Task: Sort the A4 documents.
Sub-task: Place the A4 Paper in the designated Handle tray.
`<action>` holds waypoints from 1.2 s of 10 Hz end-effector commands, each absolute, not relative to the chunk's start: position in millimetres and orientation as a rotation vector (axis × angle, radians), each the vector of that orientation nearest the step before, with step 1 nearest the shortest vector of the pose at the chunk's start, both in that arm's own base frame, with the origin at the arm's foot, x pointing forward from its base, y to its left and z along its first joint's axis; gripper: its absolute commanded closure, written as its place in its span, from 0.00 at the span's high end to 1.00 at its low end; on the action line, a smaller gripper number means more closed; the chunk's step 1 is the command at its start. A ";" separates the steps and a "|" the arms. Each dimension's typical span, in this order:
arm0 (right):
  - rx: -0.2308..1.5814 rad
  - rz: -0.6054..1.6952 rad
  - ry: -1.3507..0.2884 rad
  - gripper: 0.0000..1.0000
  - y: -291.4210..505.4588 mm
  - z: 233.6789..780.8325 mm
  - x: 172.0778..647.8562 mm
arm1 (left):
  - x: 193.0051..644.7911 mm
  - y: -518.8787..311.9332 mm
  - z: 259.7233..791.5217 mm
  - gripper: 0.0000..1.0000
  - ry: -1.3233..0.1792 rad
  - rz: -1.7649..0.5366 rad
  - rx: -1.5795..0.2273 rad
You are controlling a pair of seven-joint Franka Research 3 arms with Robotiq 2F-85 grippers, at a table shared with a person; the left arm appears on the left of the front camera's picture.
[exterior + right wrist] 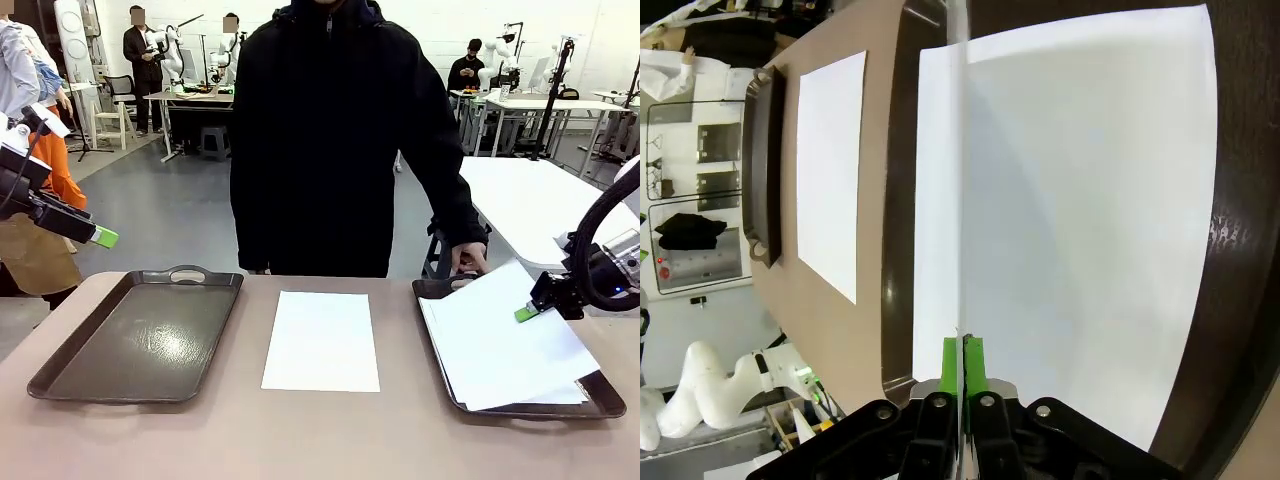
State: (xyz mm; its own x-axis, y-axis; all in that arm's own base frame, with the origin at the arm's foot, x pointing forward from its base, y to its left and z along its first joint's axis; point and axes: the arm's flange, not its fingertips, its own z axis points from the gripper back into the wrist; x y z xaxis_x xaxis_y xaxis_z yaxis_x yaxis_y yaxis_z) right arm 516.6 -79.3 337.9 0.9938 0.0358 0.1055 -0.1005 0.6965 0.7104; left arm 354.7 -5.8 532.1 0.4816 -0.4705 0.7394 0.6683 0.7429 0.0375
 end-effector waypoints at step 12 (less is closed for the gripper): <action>0.571 0.057 -0.078 0.17 -59.9 327.3 522.8 | 355.4 -4.6 530.8 1.00 -0.810 -0.704 -0.277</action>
State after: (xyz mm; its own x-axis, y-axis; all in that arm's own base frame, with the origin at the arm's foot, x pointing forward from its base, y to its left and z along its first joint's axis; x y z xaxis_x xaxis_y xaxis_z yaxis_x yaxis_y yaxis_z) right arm 529.3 -65.3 323.7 0.9937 0.0439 0.1031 -0.0959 0.8095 0.5792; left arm 354.7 -5.8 532.1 0.4816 -0.4705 0.7394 0.6683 0.7429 0.0375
